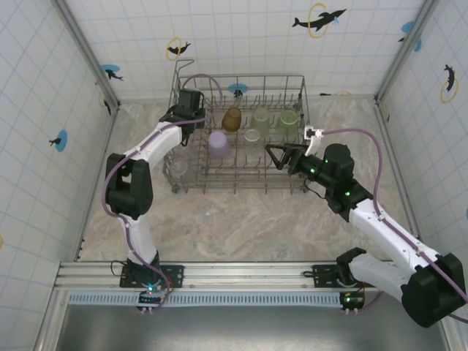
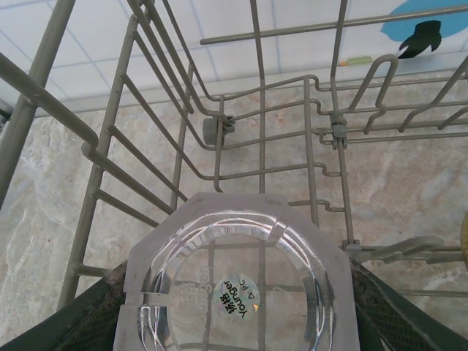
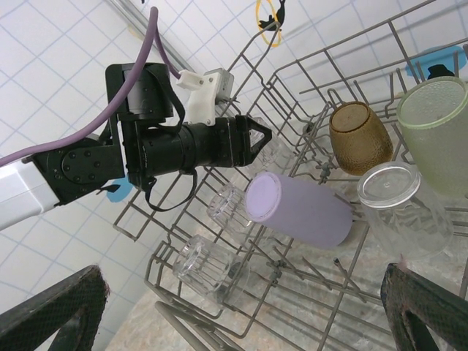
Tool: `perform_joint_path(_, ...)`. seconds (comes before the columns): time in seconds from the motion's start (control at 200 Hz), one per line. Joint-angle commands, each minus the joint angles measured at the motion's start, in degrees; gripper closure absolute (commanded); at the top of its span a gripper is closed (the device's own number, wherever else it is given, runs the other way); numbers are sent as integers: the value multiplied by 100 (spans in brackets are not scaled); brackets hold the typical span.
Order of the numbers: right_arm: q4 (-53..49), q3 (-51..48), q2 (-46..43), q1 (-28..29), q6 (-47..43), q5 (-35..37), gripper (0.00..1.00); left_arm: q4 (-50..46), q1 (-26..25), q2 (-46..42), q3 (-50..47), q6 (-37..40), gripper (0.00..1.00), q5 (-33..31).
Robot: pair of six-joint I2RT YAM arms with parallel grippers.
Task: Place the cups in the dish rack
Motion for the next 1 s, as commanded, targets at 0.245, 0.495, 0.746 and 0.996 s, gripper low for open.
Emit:
perform_joint_path(0.245, -112, -107, -63, 25, -115, 77, 0, 62, 74, 312, 543, -162, 100, -337)
perform_joint_path(0.495, -227, -128, -106, 25, -218, 169, 0, 96, 75, 526, 469, -320, 100, -284)
perform_joint_path(0.746, -220, -213, -155, 25, -201, 205, 0, 285, 74, 570, 193, -565, 100, -85)
perform_joint_path(0.996, -248, -196, -209, 25, -206, 232, 0, 558, 71, 450, -212, -789, 88, -86)
